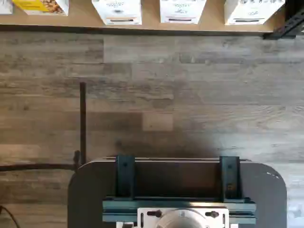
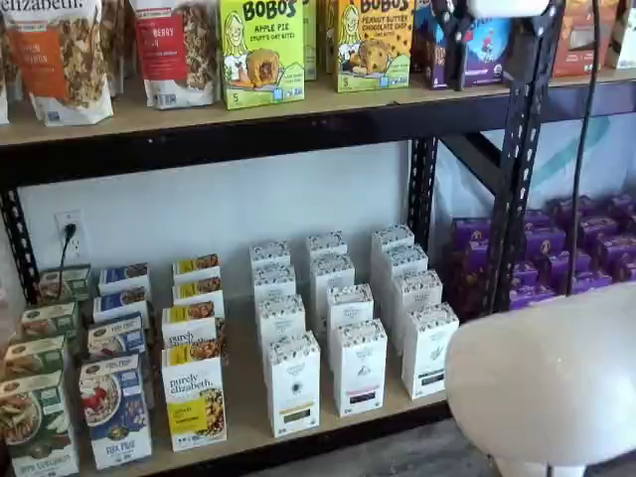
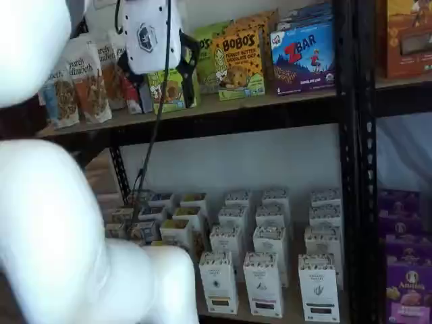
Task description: Pick up the white box with a yellow strip in the middle, on the bottom shelf, the fourth box from the left
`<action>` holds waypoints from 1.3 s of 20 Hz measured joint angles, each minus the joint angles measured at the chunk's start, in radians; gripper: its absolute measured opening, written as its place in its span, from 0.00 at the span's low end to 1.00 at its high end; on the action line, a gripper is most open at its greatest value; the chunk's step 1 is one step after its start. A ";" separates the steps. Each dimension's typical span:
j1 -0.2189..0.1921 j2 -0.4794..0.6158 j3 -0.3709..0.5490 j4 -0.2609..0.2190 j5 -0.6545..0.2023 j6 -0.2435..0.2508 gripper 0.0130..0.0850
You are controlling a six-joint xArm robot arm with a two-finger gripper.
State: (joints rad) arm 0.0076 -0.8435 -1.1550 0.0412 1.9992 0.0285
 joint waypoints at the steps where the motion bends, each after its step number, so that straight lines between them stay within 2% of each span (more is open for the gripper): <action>1: 0.063 0.019 -0.014 -0.070 0.025 0.028 1.00; 4: 0.063 0.024 -0.016 -0.081 0.024 0.028 1.00; 14: 0.030 0.021 0.008 -0.063 -0.008 0.005 1.00; 26: 0.014 -0.039 0.158 -0.043 -0.147 -0.001 1.00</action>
State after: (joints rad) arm 0.0216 -0.8825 -0.9975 -0.0017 1.8518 0.0280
